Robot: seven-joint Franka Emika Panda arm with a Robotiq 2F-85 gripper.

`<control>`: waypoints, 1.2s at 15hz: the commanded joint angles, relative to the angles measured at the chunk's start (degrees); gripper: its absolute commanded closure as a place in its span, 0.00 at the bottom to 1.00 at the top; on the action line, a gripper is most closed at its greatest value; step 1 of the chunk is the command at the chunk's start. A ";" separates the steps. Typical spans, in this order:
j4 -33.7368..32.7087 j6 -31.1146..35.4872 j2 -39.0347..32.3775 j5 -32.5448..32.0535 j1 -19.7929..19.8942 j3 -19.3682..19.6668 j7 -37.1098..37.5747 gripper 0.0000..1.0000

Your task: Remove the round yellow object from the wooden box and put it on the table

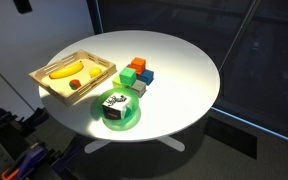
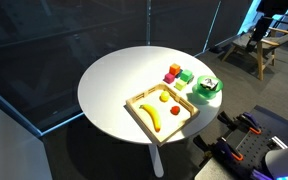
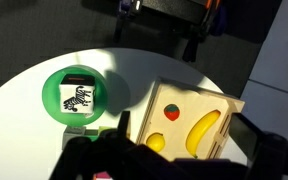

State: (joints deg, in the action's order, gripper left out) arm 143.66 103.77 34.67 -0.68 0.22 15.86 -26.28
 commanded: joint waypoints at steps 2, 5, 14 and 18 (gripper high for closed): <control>-1.49 1.24 -1.08 0.39 0.70 -1.85 0.69 0.00; -2.27 3.63 -1.56 0.06 0.47 -3.08 1.36 0.00; -3.81 17.38 -9.61 -2.19 0.15 -9.74 8.28 0.00; -4.81 22.22 -14.96 -3.46 0.23 -12.30 12.37 0.00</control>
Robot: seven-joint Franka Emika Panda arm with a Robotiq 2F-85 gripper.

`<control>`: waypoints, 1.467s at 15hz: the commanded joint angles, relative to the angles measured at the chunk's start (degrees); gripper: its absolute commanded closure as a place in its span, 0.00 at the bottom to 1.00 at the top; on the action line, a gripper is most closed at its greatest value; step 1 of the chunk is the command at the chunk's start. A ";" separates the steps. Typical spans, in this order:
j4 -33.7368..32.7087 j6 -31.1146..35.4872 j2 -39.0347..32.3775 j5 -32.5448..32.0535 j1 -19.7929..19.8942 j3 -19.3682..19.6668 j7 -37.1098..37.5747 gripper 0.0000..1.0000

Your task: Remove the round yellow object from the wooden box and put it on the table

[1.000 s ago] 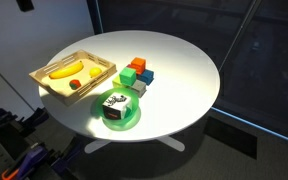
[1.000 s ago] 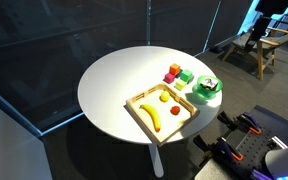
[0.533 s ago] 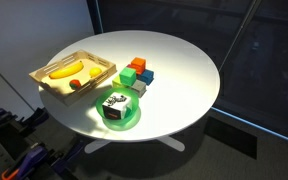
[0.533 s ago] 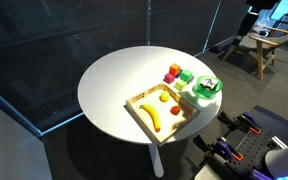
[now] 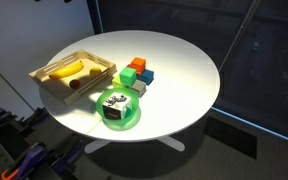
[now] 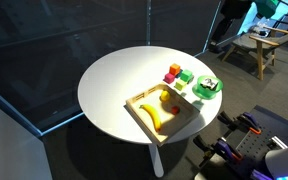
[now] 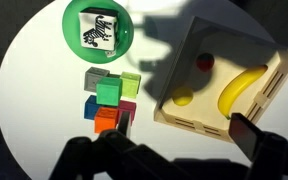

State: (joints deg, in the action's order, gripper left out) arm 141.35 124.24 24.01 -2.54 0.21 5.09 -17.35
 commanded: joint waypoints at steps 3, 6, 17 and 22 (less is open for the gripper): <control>-3.20 3.75 -7.95 -1.22 0.21 -2.52 5.81 0.00; -3.78 4.42 -11.36 -0.66 0.06 -2.90 6.84 0.00; -3.77 7.28 -16.95 6.44 -0.77 -3.77 6.68 0.00; -2.84 7.05 -16.66 5.95 -0.38 -3.77 5.61 0.00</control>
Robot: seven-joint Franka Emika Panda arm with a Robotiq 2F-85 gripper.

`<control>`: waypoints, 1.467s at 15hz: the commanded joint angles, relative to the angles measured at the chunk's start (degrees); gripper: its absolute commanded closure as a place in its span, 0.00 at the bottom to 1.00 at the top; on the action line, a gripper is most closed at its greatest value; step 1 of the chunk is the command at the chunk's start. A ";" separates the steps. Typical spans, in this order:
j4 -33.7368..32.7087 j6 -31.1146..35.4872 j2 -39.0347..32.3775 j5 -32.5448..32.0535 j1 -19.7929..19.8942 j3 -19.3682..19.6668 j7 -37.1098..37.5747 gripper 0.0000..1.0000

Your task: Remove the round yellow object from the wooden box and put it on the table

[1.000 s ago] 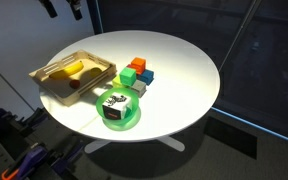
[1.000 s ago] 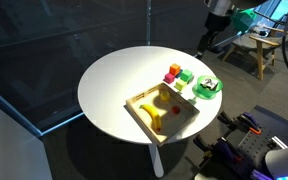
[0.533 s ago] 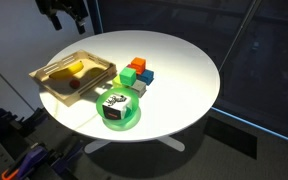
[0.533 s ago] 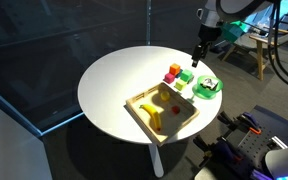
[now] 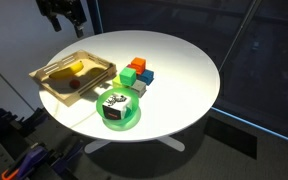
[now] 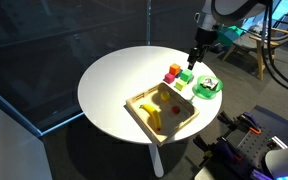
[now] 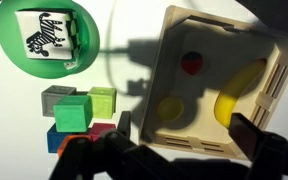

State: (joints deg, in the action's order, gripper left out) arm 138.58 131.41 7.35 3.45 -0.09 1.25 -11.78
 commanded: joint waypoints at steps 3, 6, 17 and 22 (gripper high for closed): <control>-0.11 -0.12 0.01 -0.03 -0.08 0.06 0.20 0.00; -0.13 -0.12 0.00 -0.03 -0.08 0.06 0.25 0.00; -0.21 2.51 -1.84 -1.25 -0.07 -0.23 0.69 0.00; -0.61 5.93 -5.32 -1.03 -0.26 -0.64 -0.33 0.00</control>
State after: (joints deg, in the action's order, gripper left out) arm 138.61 135.51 3.93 3.03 -0.10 0.88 -11.64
